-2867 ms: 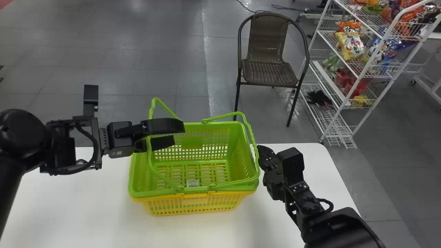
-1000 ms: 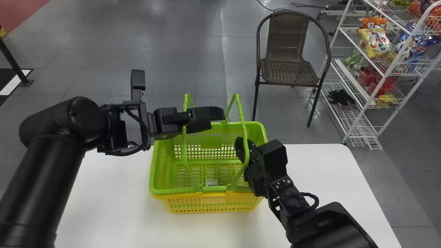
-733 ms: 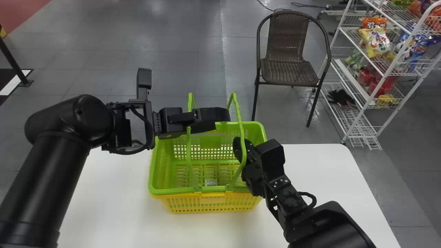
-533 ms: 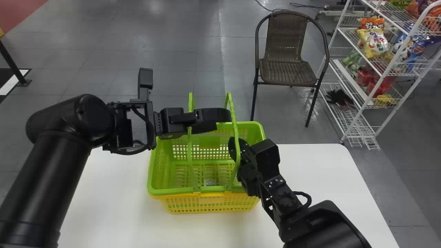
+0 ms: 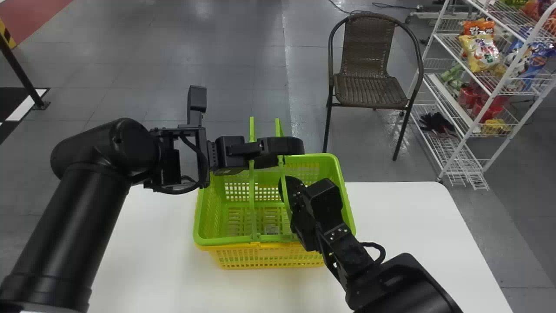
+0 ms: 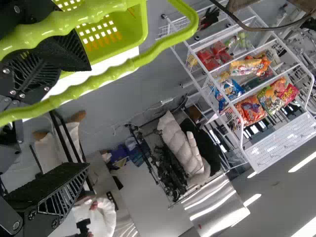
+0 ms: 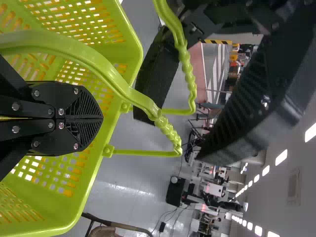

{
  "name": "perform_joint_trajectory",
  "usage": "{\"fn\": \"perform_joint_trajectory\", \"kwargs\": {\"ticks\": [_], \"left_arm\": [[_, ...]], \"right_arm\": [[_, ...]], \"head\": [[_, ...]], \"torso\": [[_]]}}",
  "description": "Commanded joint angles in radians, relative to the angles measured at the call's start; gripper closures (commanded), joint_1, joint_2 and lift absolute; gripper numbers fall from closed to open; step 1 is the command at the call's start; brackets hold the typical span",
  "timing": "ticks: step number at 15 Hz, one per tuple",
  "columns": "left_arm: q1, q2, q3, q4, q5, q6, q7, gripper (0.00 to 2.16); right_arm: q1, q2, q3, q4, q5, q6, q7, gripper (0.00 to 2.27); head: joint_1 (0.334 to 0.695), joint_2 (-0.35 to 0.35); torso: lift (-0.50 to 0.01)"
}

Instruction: Grasp handle with right gripper to insert into left gripper then lift and swing left to center

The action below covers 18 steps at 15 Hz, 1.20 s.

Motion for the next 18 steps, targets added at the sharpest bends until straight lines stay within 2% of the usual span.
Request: {"fn": "perform_joint_trajectory", "kwargs": {"ticks": [1,5,10,12,13,14,16,18], "left_arm": [[-0.005,-0.004,-0.002,0.000,0.000,0.000,0.000,0.13],[-0.007,-0.004,0.003,0.000,0.017,0.000,0.002,0.13],[-0.007,-0.004,0.008,0.009,0.047,0.000,0.000,0.13],[-0.007,-0.004,0.011,0.009,0.066,0.003,0.000,0.13],[-0.007,-0.004,0.014,0.009,0.069,0.006,0.002,0.13],[-0.007,-0.004,0.014,0.009,0.072,0.009,0.006,0.13],[-0.015,-0.004,0.017,0.009,0.090,0.025,0.023,0.13],[-0.019,-0.003,0.021,0.009,0.109,0.034,0.023,0.12]], "right_arm": [[0.006,0.000,0.006,0.000,0.003,-0.004,-0.001,2.06],[0.074,-0.006,-0.103,-0.070,-0.020,-0.022,-0.001,2.06],[0.247,-0.043,-0.252,-0.204,-0.073,-0.114,0.013,2.06],[0.345,-0.043,-0.302,-0.230,-0.085,-0.237,0.012,2.05],[0.391,-0.043,-0.327,-0.239,-0.114,-0.295,0.012,1.95],[0.429,-0.043,-0.345,-0.245,-0.135,-0.332,0.013,1.80],[0.506,-0.043,-0.384,-0.247,-0.158,-0.427,0.015,1.26],[0.557,-0.043,-0.407,-0.241,-0.177,-0.491,0.029,0.32]], "head": [[0.695,-0.025],[0.695,-0.031],[0.695,-0.118],[0.695,-0.161],[0.695,-0.175],[0.695,-0.188],[0.695,-0.213],[0.695,-0.246]], "torso": [[0.000],[0.000],[0.000],[0.000],[0.000],[0.000],[0.000],[0.000]]}}
